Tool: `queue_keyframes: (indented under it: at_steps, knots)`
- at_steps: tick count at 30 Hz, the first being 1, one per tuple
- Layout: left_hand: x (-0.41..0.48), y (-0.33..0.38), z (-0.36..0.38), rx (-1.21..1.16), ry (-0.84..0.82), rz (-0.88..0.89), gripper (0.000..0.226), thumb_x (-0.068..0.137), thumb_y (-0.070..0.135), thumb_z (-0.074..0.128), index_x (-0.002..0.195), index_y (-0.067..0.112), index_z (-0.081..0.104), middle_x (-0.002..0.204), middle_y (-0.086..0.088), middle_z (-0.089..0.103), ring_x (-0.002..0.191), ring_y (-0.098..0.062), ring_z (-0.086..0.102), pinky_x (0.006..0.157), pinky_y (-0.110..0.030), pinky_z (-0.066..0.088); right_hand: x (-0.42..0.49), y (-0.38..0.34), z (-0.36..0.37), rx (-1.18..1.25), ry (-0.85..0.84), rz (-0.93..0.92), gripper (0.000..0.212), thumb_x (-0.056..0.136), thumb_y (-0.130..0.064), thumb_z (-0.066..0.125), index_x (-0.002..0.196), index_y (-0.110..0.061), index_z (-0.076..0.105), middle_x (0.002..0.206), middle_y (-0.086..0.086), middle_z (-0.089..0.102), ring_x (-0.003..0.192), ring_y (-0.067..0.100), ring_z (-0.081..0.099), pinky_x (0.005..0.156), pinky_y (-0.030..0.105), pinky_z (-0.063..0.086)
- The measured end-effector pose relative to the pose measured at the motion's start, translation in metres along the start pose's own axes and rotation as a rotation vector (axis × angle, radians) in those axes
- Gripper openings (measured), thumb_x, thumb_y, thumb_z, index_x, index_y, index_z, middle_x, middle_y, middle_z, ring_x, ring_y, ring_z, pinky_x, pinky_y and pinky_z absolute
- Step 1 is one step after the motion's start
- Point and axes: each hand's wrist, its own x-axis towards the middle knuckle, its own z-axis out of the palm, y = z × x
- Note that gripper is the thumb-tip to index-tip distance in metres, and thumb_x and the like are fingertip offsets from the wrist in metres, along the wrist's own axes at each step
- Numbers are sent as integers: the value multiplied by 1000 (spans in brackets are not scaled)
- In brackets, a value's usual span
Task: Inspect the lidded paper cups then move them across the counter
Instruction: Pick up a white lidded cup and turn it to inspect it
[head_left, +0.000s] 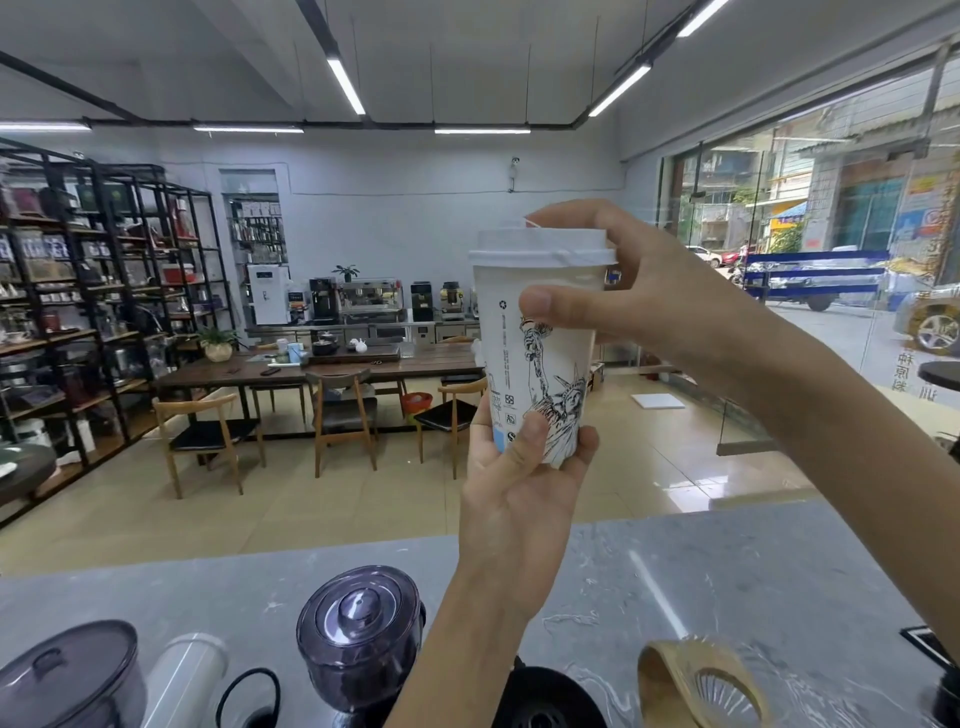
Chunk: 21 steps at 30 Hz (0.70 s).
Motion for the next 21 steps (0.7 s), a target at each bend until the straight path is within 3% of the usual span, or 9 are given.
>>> queue_keyframes:
  at_steps: [4, 7, 12, 17, 21]
  knots:
    - [-1, 7, -3, -168, -60, -204, 57, 95, 35, 62, 141, 5, 51, 133, -21, 60, 121, -35, 52, 87, -43, 53, -1, 4, -4, 67, 25, 1, 55, 63, -46, 89, 113, -44, 66, 107, -8, 73, 96, 11, 74, 71, 26, 61]
    - [-2, 7, -5, -249, -53, -305, 64, 98, 47, 54, 144, 3, 47, 135, -24, 56, 119, -40, 55, 84, -41, 55, 0, 6, -6, 134, 29, 13, 50, 65, -44, 86, 111, -44, 65, 105, -11, 75, 96, 12, 74, 68, 21, 59]
    - [-1, 6, -9, -321, -26, -380, 64, 97, 42, 56, 145, 2, 45, 136, -24, 50, 105, -37, 63, 79, -35, 59, 2, 7, -9, 146, -9, 22, 49, 68, -40, 87, 112, -47, 66, 109, -9, 75, 101, 15, 73, 75, 26, 60]
    - [-1, 8, -7, -276, -45, -273, 53, 93, 28, 64, 139, 5, 54, 133, -24, 57, 111, -41, 60, 83, -34, 59, -2, 9, -12, 158, -50, -8, 65, 83, -30, 76, 141, -41, 48, 128, -3, 65, 113, 18, 68, 84, 34, 60]
    - [-5, 3, -3, -76, -31, -61, 50, 90, 19, 65, 138, 5, 55, 132, -19, 62, 119, -36, 57, 94, -39, 53, -8, 8, -10, 99, -2, 8, 78, 79, -47, 77, 146, -46, 37, 131, -4, 64, 115, 13, 66, 84, 37, 61]
